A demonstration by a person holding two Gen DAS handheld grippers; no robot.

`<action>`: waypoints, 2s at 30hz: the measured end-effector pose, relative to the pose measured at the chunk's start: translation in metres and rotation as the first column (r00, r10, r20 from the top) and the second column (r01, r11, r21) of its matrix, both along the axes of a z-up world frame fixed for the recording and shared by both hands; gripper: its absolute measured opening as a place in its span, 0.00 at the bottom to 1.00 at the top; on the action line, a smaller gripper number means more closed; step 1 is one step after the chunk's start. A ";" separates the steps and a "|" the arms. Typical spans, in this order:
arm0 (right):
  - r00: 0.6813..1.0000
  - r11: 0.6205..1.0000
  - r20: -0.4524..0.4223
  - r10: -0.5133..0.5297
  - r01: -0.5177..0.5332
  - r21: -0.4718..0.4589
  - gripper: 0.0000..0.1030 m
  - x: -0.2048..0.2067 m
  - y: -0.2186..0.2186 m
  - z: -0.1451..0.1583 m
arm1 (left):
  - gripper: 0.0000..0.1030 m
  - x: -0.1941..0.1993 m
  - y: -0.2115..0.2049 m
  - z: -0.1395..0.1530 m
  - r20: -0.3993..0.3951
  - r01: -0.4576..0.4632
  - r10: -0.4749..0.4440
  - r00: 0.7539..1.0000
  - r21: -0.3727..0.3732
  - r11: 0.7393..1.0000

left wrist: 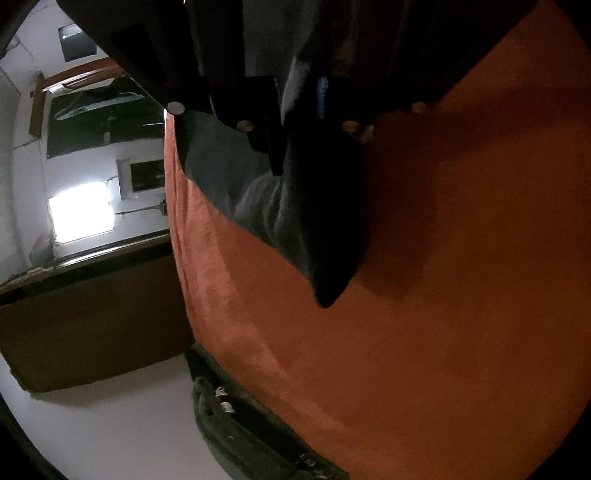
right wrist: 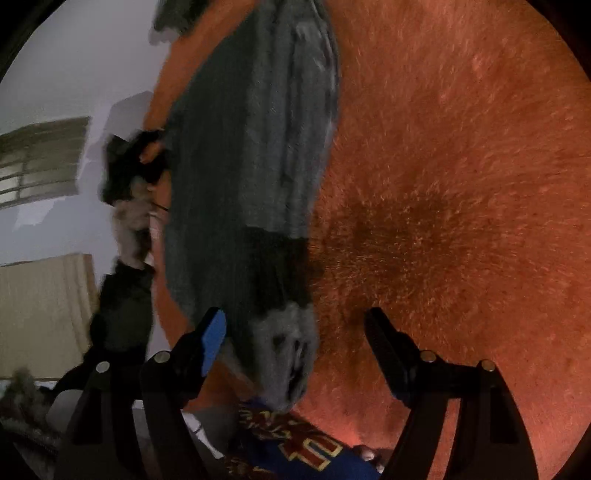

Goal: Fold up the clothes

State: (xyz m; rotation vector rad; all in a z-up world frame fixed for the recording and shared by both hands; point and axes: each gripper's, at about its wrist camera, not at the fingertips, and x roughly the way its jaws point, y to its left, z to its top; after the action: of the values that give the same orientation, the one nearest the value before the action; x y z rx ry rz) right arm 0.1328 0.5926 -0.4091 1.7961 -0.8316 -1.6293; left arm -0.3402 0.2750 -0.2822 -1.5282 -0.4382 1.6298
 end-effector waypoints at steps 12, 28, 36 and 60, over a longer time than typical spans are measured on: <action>0.997 0.971 -0.040 0.072 -0.079 -0.227 0.82 -0.041 -0.076 -0.037 | 0.43 0.023 -0.072 0.035 -0.003 -0.079 0.079 0.997 0.018 0.997; 0.985 0.976 -0.011 0.170 -0.170 -0.135 0.83 0.014 -0.168 -0.049 | 0.45 0.134 -0.133 0.028 0.036 -0.058 0.056 0.998 0.070 0.996; 0.937 0.906 0.020 -0.349 0.343 -0.249 0.81 0.045 -0.132 -0.058 | 0.45 0.144 -0.123 0.028 0.040 -0.028 0.025 0.999 0.069 0.997; 0.896 0.891 0.002 0.443 -0.441 0.107 0.34 -0.021 -0.048 0.044 | 0.45 0.139 -0.135 0.006 0.127 -0.036 0.029 0.991 0.049 0.998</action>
State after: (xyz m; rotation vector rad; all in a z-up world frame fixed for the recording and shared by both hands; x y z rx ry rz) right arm 0.1115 0.5445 -0.3648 1.8653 -0.2923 -1.4051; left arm -0.2011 0.1396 -0.2761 -1.5987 -0.5721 1.5397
